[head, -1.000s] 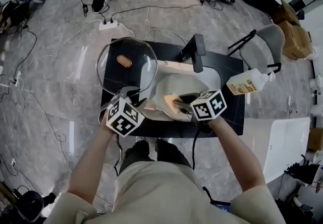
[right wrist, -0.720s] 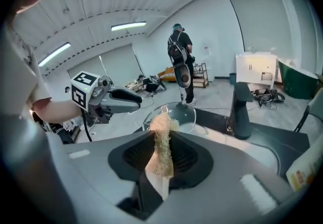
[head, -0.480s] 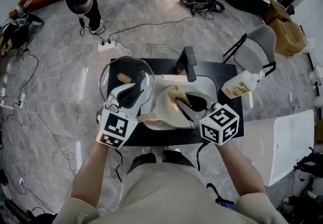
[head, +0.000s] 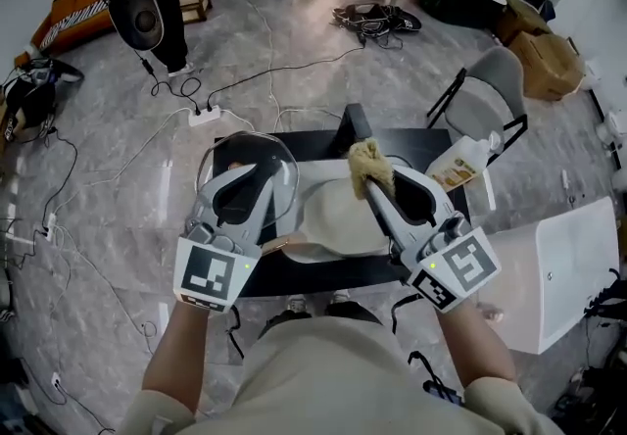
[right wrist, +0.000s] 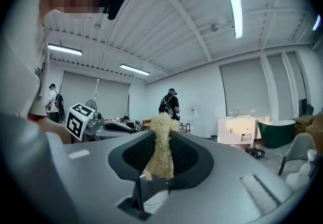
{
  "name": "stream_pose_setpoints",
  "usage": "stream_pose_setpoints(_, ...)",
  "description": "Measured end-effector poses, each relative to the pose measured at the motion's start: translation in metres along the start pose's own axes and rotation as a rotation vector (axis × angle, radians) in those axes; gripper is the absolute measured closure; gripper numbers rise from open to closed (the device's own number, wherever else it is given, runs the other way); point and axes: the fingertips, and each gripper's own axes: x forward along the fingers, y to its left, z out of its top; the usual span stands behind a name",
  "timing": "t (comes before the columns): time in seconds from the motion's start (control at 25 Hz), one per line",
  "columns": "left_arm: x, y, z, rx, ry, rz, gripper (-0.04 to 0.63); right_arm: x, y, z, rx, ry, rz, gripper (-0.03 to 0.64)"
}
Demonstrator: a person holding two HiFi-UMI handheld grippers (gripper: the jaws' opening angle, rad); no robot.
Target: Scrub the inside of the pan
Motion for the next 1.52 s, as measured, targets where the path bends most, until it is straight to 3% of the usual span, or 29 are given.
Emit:
stream_pose_setpoints(0.16,-0.014,0.002,0.033,-0.056,-0.064,0.026,0.549,-0.019,0.003,0.034,-0.023,-0.08,-0.047,0.525)
stream_pose_setpoints(0.4,-0.026,-0.005,0.067,-0.049,-0.123,0.013,0.571,-0.053,0.004,0.069,-0.105,-0.156,-0.124,0.525)
stream_pose_setpoints(0.68,-0.039,-0.01,0.089,-0.024,-0.176,0.011,0.592,-0.08,0.001,0.08,-0.098,-0.181,-0.173,0.526)
stream_pose_setpoints(1.0,-0.039,-0.025,0.087,-0.028,-0.16,-0.03,0.592,-0.101,-0.003,0.076,-0.145,-0.152,-0.217,0.526)
stream_pose_setpoints(1.2,-0.04,-0.031,0.071,-0.018,-0.106,-0.055,0.593,-0.102,-0.003,0.064,-0.151,-0.128,-0.231,0.526)
stream_pose_setpoints(1.52,-0.041,-0.026,0.074,-0.031,-0.11,-0.048,0.592,-0.093,0.003,0.066,-0.134,-0.113,-0.196,0.526)
